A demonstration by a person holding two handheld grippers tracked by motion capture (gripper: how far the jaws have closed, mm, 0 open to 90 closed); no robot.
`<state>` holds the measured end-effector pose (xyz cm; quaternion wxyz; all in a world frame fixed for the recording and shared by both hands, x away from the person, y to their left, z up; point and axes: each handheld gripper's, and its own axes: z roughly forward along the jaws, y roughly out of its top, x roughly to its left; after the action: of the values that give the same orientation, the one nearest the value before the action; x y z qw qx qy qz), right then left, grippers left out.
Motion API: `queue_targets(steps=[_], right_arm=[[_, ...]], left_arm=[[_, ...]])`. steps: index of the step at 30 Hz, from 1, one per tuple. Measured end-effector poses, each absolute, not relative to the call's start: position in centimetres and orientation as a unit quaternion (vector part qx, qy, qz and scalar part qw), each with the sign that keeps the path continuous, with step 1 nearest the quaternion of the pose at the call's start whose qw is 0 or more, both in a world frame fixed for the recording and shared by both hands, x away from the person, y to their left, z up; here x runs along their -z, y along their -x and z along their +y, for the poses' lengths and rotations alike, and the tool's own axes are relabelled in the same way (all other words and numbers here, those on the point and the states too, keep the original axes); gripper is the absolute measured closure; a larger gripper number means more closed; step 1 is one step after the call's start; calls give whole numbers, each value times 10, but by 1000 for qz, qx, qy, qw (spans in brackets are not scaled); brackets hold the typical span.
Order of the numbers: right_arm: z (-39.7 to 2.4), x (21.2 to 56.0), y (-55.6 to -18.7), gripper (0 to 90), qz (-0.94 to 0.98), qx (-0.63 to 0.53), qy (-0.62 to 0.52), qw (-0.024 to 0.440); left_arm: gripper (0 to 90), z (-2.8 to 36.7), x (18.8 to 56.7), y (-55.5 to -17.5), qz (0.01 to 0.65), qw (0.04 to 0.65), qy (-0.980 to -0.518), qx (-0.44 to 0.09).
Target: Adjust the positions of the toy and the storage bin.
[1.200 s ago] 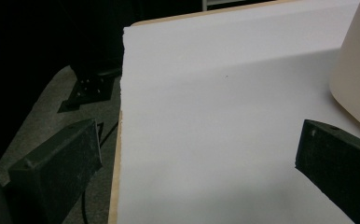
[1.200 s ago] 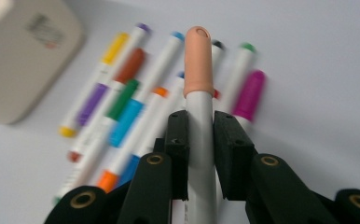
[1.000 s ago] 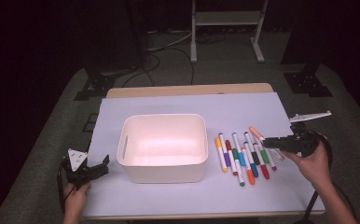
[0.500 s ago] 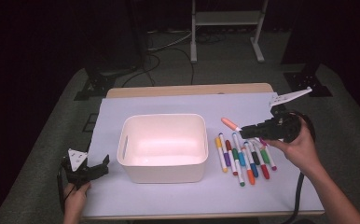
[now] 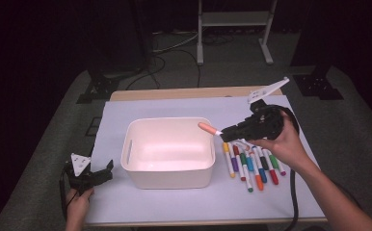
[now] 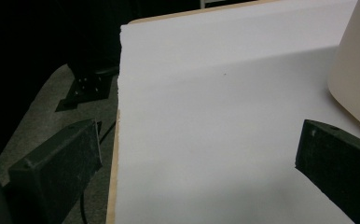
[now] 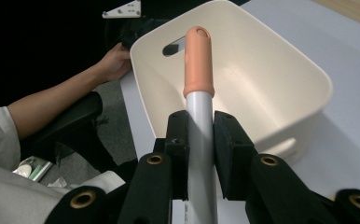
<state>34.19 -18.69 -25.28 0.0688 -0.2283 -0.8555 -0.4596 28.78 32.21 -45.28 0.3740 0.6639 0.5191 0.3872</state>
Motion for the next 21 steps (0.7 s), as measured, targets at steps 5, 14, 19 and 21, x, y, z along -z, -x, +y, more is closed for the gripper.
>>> queue_targets(steps=[5,14,19,21], right_arm=[[-159,249,-344,758,-867,450,197,86],[-112,253,-349,758,-882,428,155,121],[-91,260,-353,758,-892,409,140,133],[-84,264,-355,757,-895,403,133,136]], left_arm=[[0,322,453,-288,521,376,-663,-385],[0,323,453,-289,521,377,-662,-385],[0,323,453,-289,522,376,-663,-383],[0,323,453,-289,522,376,-663,-382]])
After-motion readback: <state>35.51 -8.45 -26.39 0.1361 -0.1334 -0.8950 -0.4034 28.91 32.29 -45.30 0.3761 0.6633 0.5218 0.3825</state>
